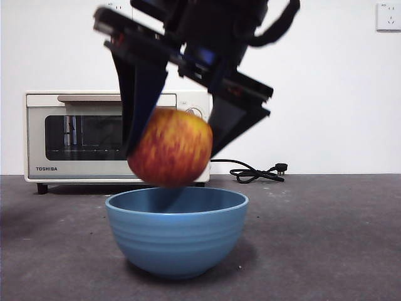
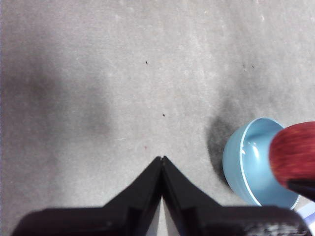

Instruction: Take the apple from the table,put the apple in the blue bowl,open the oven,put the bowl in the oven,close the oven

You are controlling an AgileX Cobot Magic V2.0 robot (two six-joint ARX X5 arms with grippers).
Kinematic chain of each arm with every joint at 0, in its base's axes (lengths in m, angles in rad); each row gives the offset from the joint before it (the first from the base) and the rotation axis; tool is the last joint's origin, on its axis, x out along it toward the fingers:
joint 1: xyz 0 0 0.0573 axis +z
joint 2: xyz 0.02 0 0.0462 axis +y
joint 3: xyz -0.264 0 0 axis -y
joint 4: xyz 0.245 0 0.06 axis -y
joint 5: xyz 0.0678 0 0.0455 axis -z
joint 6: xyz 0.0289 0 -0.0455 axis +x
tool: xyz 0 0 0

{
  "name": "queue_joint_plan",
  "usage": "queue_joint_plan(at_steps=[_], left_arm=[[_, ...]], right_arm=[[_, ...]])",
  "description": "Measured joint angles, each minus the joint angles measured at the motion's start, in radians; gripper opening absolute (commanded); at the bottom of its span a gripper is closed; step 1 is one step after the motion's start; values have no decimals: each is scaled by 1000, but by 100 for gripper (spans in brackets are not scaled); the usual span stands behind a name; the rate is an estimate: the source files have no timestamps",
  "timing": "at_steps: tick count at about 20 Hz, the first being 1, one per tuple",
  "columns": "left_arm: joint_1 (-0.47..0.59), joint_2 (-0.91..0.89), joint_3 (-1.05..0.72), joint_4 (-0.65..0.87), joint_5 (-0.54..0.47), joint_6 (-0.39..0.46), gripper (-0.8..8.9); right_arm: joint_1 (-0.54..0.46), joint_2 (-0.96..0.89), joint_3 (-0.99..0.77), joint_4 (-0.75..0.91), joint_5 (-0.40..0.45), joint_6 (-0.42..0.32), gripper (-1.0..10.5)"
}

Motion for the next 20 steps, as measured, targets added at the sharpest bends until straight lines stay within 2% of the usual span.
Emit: queue_joint_plan(at_steps=[9, 18, 19, 20], left_arm=[[0, 0, 0, 0, 0, 0, -4], [0, 0, 0, -1, 0, 1, -4], [0, 0, 0, -2, 0, 1, -4], [0, 0, 0, -2, 0, 1, -4]], right_arm=[[0, 9, -52, 47, 24, 50, -1], [0, 74, -57, 56, 27, 63, 14], [0, 75, -57, 56, 28, 64, 75], [0, 75, -57, 55, 28, 68, 189]])
